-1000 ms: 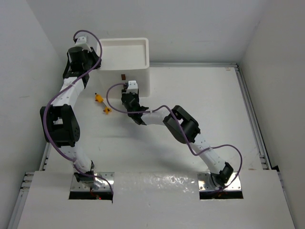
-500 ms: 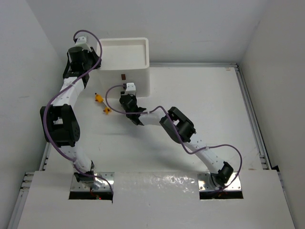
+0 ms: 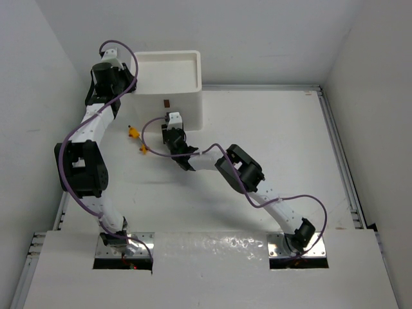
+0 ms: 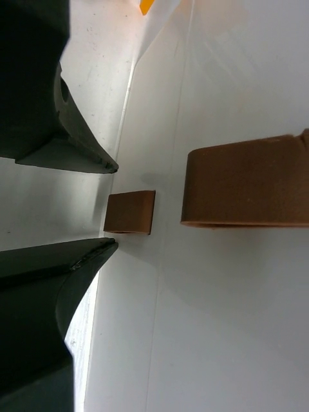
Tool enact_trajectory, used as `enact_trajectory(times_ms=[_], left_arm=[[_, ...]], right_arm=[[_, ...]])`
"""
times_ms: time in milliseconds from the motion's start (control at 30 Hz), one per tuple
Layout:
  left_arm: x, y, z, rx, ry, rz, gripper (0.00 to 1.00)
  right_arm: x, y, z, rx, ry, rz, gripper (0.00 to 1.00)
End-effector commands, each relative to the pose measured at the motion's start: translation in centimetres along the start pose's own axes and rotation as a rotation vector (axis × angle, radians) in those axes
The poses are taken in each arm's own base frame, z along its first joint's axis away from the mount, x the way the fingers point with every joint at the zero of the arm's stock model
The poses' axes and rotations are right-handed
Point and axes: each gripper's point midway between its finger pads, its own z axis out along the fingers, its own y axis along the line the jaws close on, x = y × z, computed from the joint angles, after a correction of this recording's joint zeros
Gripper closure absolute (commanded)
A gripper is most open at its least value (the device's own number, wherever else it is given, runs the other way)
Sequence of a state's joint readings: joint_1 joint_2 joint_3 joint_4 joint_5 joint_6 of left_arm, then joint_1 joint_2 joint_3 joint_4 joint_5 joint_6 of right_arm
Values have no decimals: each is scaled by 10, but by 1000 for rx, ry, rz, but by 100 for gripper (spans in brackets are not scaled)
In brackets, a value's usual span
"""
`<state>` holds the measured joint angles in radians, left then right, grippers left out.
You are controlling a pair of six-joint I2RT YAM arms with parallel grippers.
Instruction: Sort the tools into containers
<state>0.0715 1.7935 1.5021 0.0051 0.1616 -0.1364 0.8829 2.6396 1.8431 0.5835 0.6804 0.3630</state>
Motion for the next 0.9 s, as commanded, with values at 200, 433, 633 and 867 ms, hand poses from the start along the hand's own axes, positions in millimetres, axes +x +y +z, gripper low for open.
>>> enact_trajectory(times_ms=[200,433,633,867], left_arm=[[43,-7,4,55,147,-19,100],[47,-7,4,56,157,-20,100],[46,-11,5,68,156,-52,100],[41,-8,4,49,143,-50,100]], right_arm=[[-115,-10,12,33,-221,139,67],[-125,-18,11,64,-248,132,100],[-126,-21,-1,34,-275,128,100],[-119,-17,-23,-42,-287,139,100]])
